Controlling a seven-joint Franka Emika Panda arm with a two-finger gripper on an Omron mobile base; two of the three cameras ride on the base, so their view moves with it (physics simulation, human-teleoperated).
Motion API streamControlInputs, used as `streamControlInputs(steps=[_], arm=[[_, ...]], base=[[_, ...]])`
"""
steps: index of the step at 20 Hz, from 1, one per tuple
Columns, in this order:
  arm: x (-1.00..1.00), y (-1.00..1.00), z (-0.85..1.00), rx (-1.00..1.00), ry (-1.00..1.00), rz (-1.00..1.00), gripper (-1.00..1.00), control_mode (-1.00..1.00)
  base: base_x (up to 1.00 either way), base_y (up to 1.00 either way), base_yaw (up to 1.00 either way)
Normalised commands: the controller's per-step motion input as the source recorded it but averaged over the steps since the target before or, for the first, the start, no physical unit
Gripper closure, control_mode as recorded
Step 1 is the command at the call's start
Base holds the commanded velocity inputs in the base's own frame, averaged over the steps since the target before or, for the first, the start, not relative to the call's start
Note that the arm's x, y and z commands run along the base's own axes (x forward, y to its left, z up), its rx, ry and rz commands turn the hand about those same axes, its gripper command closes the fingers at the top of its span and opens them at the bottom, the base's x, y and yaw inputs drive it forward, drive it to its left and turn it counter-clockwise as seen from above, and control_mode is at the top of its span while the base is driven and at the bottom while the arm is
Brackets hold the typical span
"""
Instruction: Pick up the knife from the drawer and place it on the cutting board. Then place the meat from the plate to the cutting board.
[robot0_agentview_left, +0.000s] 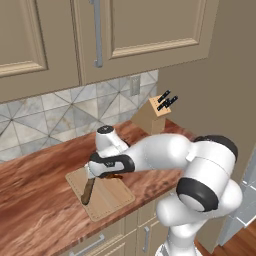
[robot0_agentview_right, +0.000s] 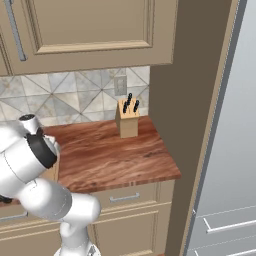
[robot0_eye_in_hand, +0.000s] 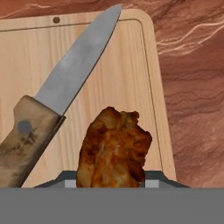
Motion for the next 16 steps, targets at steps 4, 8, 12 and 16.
streamControlInputs(steps=[4, 8, 12, 16], arm=[[-0.22, 0.0, -0.26, 0.0, 0.02, 0.0, 1.0, -1.0], [-0.23, 0.0, -0.29, 0.0, 0.04, 0.0, 1.0, -1.0], [-0.07, 0.0, -0.22, 0.0, 0.02, 0.0, 1.0, -1.0], [0.0, 0.08, -0.14, 0.0, 0.0, 0.0, 1.0, -1.0]], base=[[0.0, 0.0, 0.0], [0.0, 0.0, 0.0], [0.0, 0.0, 0.0], [0.0, 0.0, 0.0]])
